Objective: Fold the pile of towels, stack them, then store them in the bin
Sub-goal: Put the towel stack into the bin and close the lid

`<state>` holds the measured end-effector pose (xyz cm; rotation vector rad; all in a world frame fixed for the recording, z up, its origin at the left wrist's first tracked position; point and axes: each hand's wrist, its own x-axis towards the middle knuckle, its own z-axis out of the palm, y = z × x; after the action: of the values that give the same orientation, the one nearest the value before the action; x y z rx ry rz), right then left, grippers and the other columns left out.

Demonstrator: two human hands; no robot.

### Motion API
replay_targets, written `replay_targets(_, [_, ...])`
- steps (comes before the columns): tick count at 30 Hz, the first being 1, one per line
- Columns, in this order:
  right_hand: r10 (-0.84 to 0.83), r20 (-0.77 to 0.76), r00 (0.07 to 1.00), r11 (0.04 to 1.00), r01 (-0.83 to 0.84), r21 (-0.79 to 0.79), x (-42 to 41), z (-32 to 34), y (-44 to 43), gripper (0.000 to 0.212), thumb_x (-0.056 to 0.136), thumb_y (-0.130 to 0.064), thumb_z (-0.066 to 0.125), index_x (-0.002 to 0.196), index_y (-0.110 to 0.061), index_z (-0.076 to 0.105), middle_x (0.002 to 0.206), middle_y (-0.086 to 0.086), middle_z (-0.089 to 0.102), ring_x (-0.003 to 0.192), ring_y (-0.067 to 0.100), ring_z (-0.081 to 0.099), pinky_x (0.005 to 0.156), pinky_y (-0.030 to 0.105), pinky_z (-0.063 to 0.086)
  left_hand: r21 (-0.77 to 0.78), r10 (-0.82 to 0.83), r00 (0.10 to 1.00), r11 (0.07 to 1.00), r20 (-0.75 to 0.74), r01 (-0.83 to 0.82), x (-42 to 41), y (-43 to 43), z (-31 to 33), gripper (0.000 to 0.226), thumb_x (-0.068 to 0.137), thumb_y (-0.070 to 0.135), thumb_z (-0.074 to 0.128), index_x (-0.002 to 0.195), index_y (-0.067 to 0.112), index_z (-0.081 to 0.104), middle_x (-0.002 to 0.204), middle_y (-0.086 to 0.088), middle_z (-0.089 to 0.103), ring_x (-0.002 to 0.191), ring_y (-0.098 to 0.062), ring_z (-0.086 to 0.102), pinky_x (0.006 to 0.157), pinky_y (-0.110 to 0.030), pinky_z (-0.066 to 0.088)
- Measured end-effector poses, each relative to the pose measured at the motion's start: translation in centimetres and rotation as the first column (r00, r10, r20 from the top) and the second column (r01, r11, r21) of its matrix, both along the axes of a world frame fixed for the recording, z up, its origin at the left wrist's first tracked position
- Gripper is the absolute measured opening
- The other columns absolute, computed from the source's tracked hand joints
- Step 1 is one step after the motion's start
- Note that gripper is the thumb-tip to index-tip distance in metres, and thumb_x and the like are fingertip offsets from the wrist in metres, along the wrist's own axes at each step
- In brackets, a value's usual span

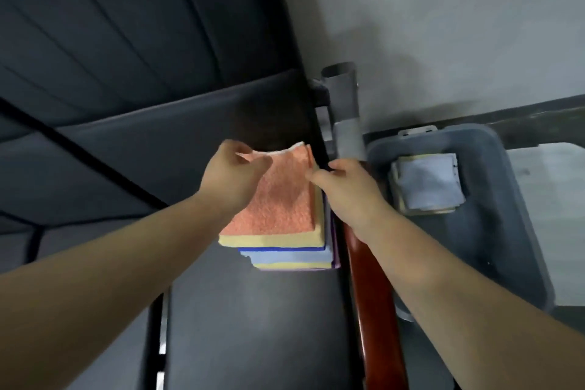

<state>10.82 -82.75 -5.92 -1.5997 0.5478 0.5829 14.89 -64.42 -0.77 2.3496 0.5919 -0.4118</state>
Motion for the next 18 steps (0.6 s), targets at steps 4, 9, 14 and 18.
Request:
replay_targets(4, [-0.033,-0.153,0.988,0.999,0.031,-0.021,2.1,-2.6,5.4,0.105,0.076,-0.064,0.080,0.154,-0.013,0.032,0.136,0.002,0.055,0.116,0.026,0.061,0.098,0.042,0.052,0.052,0.167,0.974,0.986,-0.154,-0.161,-0.1,6.3,-5.4,0.074,0.076,0.057,0.078,0.128,0.018,0.042,0.122,-0.003,0.054,0.102,-0.025,0.059,0.084,-0.043,0.052])
replay_targets(9, [-0.086,-0.457,0.885,0.993,0.112,0.031,-0.4,-10.0,7.2,0.120,0.033,-0.079,0.093,0.132,-0.017,0.063,0.110,0.008,0.076,0.092,0.028,0.076,0.091,0.046,0.061,-0.316,0.251,0.808,0.827,-0.533,-0.465,-3.2,10.4,-14.3,0.119,0.039,0.068,0.095,0.134,0.012,0.049,0.118,-0.011,0.069,0.096,-0.034,0.073,0.084,-0.056,0.060])
replay_targets(14, [-0.073,-0.503,0.861,0.982,0.150,0.113,-0.5,-12.3,7.7,0.103,0.033,-0.063,0.101,0.121,-0.021,0.070,0.106,0.012,0.079,0.095,0.035,0.077,0.095,0.057,0.059,-0.618,0.003,0.778,0.606,-0.628,-0.501,-4.7,11.3,-17.2,0.059,0.083,0.054,0.074,0.127,0.017,0.063,0.115,-0.011,0.076,0.104,-0.030,0.074,0.095,-0.048,0.054])
replay_targets(18, [-0.088,-0.502,0.860,0.986,0.147,0.079,-0.3,-14.1,7.5,0.119,0.024,-0.066,0.102,0.129,-0.026,0.066,0.110,0.012,0.079,0.096,0.040,0.077,0.093,0.063,0.057,-0.701,-0.096,0.784,0.523,-0.613,-0.485,-4.4,12.1,-18.5,0.080,0.070,0.058,0.078,0.136,0.018,0.058,0.127,-0.012,0.071,0.118,-0.032,0.068,0.109,-0.052,0.046])
